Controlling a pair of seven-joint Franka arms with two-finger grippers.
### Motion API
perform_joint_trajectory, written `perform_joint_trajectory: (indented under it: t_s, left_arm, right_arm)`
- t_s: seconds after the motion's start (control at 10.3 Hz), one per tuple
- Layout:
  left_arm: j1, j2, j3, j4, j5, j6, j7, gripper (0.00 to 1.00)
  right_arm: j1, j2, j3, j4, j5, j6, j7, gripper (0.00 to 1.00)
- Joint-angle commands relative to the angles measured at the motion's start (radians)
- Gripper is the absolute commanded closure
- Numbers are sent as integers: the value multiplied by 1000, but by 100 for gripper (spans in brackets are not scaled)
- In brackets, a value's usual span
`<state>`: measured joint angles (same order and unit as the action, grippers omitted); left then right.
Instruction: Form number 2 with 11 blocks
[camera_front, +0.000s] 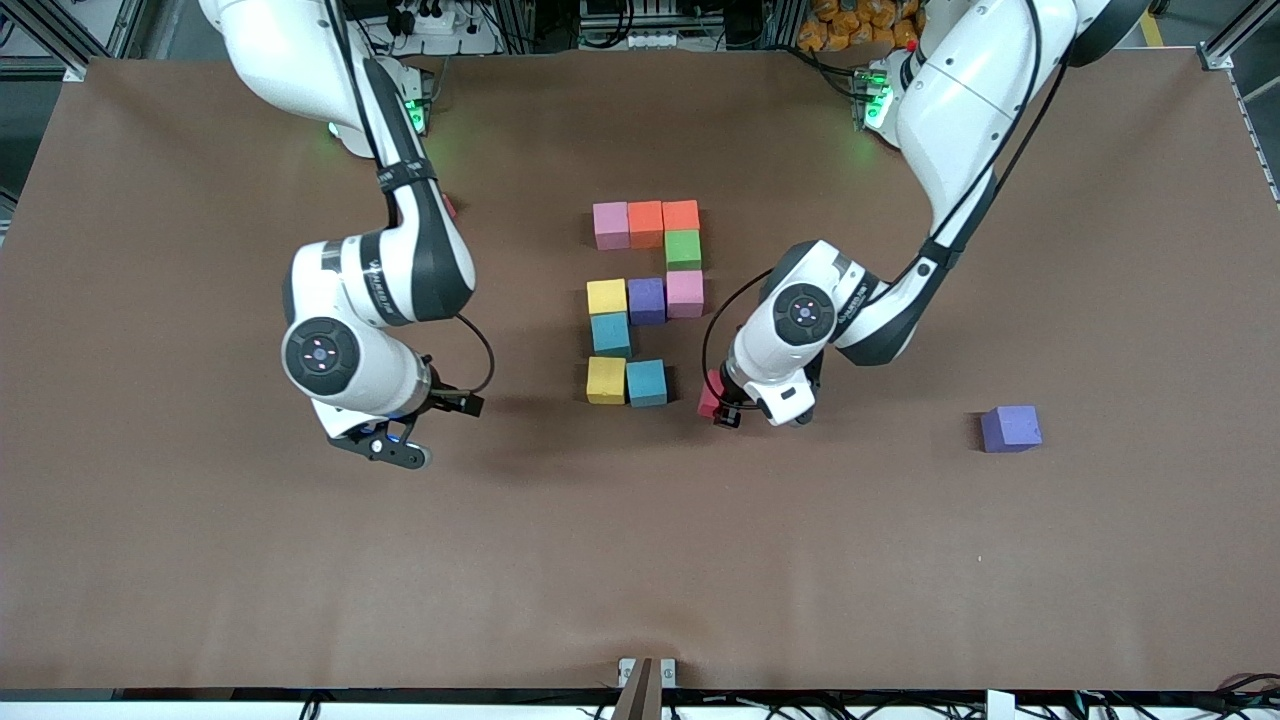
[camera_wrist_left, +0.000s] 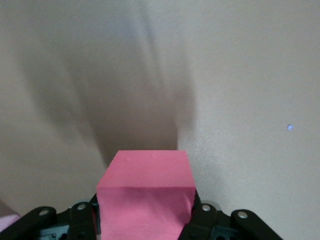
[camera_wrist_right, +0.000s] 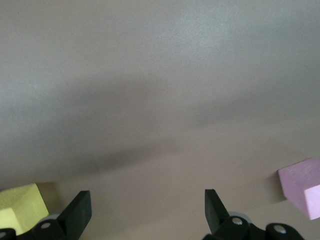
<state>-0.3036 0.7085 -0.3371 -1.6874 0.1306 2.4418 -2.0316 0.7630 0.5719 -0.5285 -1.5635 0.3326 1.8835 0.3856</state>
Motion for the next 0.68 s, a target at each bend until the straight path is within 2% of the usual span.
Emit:
perform_joint_trajectory:
  t_s: [0.0,0.29,0.58]
  left_arm:
    - [-112,31,93,66,-5,5,-149,65]
    - [-181,46,150,97,-3,6,-332,65]
    - [-198,45,156,97,-2,5,-367,65]
  right_arm:
    - [-5,-66,1,-52,-14,0,-105,0]
    - [-13,-76,-1,-53,-14,-9,-214,0]
    - [-16,-101,10,-53,-15,-32,-223,0]
